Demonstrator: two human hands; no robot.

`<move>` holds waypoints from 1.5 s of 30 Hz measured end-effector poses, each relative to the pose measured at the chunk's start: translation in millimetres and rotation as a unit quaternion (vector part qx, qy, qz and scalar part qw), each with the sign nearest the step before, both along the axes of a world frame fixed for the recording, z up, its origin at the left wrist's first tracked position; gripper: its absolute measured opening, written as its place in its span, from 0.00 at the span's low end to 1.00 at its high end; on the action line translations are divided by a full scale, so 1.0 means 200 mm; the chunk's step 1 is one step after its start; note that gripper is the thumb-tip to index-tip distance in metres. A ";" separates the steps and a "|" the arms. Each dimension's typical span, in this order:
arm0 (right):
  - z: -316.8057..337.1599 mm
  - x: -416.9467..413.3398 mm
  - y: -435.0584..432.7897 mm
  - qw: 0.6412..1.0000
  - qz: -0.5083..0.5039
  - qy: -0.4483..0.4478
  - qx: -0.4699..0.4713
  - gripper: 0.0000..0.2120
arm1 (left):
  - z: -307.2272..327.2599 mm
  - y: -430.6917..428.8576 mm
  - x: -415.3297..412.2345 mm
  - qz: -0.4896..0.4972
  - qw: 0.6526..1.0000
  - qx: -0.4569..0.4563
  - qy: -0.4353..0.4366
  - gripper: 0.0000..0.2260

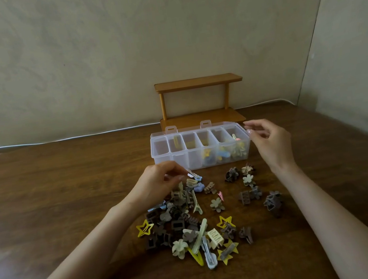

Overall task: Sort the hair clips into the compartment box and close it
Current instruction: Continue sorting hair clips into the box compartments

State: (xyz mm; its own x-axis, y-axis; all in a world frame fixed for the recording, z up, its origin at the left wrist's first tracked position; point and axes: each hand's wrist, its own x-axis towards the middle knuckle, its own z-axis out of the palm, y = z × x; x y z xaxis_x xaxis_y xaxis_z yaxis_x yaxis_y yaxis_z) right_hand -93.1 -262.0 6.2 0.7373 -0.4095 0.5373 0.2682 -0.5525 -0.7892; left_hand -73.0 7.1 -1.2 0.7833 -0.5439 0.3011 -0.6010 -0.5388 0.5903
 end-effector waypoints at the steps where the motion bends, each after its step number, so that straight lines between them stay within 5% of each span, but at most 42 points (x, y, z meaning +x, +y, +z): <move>1: 0.00 0.00 0.00 1.000 -0.003 -0.001 0.000 0.11 | 0.01 0.00 0.00 -0.002 1.000 0.009 0.009 0.07; 13: 0.00 -0.04 0.07 0.998 0.008 -0.048 -0.043 0.08 | 0.09 0.10 0.03 -0.030 0.980 0.181 0.078 0.12; 16: 0.01 -0.06 0.11 0.994 0.101 0.000 -0.046 0.08 | 0.08 0.10 0.04 -0.024 0.979 0.190 0.066 0.11; 23: -0.03 -0.09 0.29 0.899 0.347 0.175 -0.205 0.09 | 0.03 0.06 0.04 0.014 0.984 0.175 0.017 0.09; 31: -0.03 -0.11 0.38 0.829 0.399 0.219 -0.324 0.11 | -0.02 0.03 0.02 -0.021 0.992 0.123 -0.028 0.11; 45: -0.05 -0.09 0.36 0.845 0.400 0.192 -0.299 0.06 | -0.06 0.03 0.06 0.032 0.993 0.109 -0.024 0.04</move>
